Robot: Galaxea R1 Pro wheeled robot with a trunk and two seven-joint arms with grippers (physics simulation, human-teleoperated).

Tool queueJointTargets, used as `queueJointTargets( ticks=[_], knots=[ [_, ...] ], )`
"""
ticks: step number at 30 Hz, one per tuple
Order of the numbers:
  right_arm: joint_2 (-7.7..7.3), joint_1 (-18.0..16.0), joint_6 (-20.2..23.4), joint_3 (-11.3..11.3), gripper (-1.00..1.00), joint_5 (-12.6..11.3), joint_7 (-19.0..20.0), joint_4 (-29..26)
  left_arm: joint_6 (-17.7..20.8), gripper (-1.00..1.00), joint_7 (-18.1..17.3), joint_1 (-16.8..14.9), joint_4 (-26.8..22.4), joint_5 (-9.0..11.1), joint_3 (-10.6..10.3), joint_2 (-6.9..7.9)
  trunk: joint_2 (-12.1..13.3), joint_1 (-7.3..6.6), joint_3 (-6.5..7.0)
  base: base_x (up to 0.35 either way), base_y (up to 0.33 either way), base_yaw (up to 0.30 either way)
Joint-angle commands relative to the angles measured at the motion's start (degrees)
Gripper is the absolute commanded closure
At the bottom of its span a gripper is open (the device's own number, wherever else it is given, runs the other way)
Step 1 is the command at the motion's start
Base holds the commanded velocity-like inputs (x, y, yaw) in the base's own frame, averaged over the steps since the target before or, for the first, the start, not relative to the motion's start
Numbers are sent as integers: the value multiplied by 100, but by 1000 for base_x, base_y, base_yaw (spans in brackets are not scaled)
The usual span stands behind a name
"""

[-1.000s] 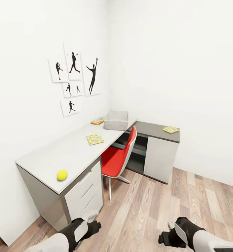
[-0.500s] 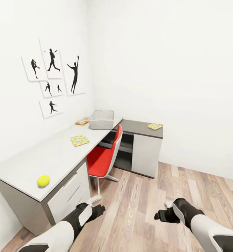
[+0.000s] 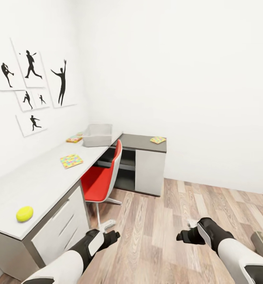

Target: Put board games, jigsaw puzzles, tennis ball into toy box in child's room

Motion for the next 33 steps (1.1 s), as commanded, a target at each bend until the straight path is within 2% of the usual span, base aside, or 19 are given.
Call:
queueJointTargets(
  ticks=[1, 8, 23, 33],
  knots=[
    [-5, -1, 61, 11, -100, -8, 15, -38, 35, -100, -24, 6, -19, 36, 27, -4, -3, 0, -8, 0, 0, -270],
    [21, 10, 154, 14, -100, 7, 15, -174, 31, -100, -303, 28, -28, 38, 18, -4, -3, 0, -21, 0, 0, -272],
    [62, 13, 193, 12, -100, 16, 14, -238, -86, -100, -611, 60, -39, 24, 6, -4, -3, 0, -28, 0, 0, -278],
    [46, 13, 198, 20, -100, 17, 16, -246, -258, -100, -1121, 79, -67, 22, -6, -4, -3, 0, -28, 0, 0, -281]
  ],
)
